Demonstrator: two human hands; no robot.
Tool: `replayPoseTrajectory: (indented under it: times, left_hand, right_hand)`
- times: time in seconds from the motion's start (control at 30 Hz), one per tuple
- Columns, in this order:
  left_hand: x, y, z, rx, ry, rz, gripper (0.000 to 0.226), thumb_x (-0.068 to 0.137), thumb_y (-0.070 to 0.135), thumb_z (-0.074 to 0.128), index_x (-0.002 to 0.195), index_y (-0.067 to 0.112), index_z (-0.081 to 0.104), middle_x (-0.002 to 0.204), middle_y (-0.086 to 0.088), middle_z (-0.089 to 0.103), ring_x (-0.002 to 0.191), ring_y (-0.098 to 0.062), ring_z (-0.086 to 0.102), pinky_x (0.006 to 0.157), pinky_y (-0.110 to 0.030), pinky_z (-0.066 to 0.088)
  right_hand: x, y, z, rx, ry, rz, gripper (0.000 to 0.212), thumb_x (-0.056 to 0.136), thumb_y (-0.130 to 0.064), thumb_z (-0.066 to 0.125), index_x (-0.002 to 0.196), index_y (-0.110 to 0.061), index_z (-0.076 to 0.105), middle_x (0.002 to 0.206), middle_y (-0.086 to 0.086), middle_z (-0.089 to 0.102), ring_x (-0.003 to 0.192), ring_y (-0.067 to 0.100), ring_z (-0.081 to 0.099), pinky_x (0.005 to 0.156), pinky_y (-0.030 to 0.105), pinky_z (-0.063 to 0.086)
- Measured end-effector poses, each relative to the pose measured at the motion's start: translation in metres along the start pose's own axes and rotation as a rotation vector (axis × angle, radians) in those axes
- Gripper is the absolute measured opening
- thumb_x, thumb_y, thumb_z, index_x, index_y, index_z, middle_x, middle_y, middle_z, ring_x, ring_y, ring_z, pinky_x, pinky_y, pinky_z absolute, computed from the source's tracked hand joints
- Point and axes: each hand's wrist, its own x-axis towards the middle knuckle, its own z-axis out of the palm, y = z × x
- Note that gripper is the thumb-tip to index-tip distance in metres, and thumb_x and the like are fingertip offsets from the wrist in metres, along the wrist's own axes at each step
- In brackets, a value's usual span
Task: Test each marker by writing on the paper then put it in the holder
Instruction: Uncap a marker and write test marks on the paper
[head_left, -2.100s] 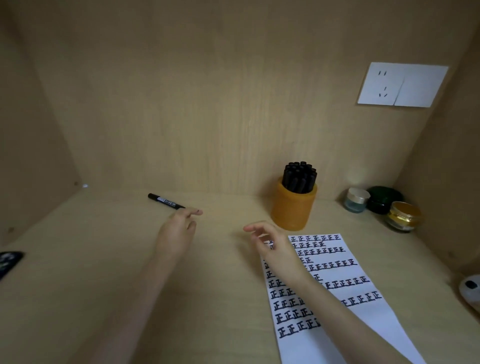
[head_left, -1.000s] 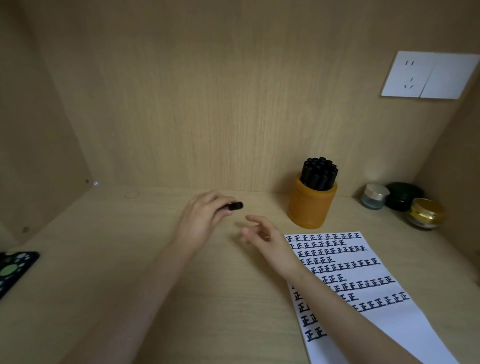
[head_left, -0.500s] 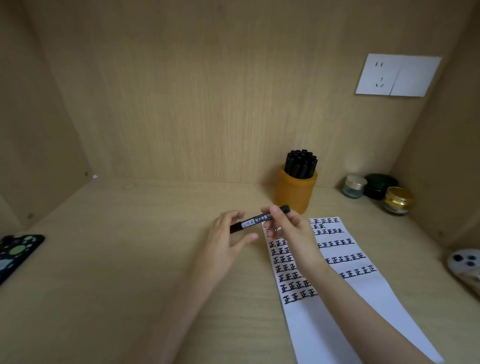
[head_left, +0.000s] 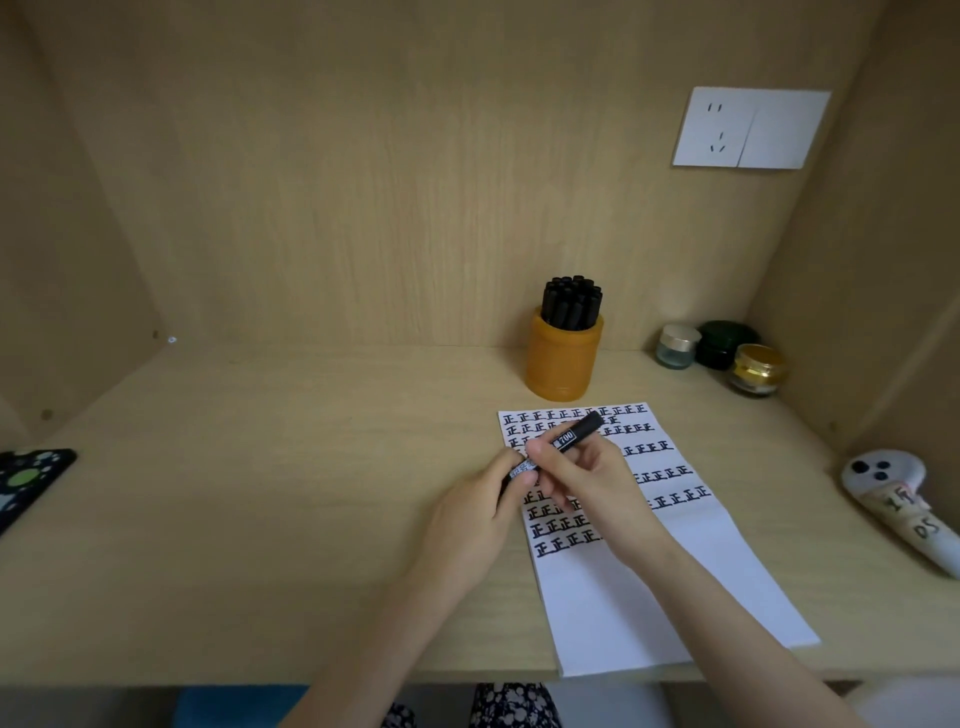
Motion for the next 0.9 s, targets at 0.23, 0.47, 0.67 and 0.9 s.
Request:
replayPoseTrajectory:
  times: [0.23, 0.47, 0.67, 0.9]
  left_hand:
    - [-0.003, 0.01, 0.018, -0.312, -0.06, -0.042, 0.038, 0.085, 0.059, 0.042, 0.084, 0.025, 0.058, 0.079, -0.013, 0.062, 0.076, -0.03, 0.056, 0.076, -0.051, 0.045]
    - [-0.011, 0.019, 0.024, -0.296, -0.108, -0.065, 0.019, 0.088, 0.053, 0.053, 0.093, 0.035, 0.058, 0.062, 0.014, 0.056, 0.056, -0.007, 0.047, 0.059, -0.03, 0.036]
    - [-0.037, 0.01, 0.024, -0.122, -0.072, -0.081, 0.015, 0.084, 0.051, 0.059, 0.095, 0.042, 0.058, 0.047, 0.02, 0.048, 0.041, -0.004, 0.033, 0.045, -0.018, 0.025]
    - [-0.044, 0.004, 0.027, 0.04, -0.215, -0.049, 0.015, 0.083, 0.051, 0.06, 0.089, 0.039, 0.065, 0.068, 0.008, 0.068, 0.041, -0.007, 0.037, 0.045, -0.018, 0.033]
  right_hand:
    - [-0.023, -0.003, -0.015, 0.034, 0.033, 0.019, 0.018, 0.088, -0.022, 0.064, 0.078, -0.008, 0.058, 0.048, 0.001, 0.052, 0.041, 0.009, 0.042, 0.043, 0.018, 0.032]
    - [-0.035, -0.004, -0.031, 0.06, 0.11, 0.019, 0.026, 0.085, -0.023, 0.066, 0.062, -0.016, 0.057, 0.046, 0.004, 0.047, 0.039, 0.013, 0.036, 0.042, 0.022, 0.027]
    - [-0.034, 0.0, -0.078, 0.217, 0.425, 0.048, 0.014, 0.094, -0.017, 0.056, 0.08, -0.016, 0.059, 0.047, 0.001, 0.051, 0.045, 0.016, 0.047, 0.045, 0.023, 0.03]
    - [-0.039, 0.014, -0.085, -0.087, 0.448, 0.125, 0.029, 0.086, -0.023, 0.07, 0.066, -0.004, 0.061, 0.055, 0.01, 0.058, 0.038, 0.003, 0.045, 0.042, 0.01, 0.032]
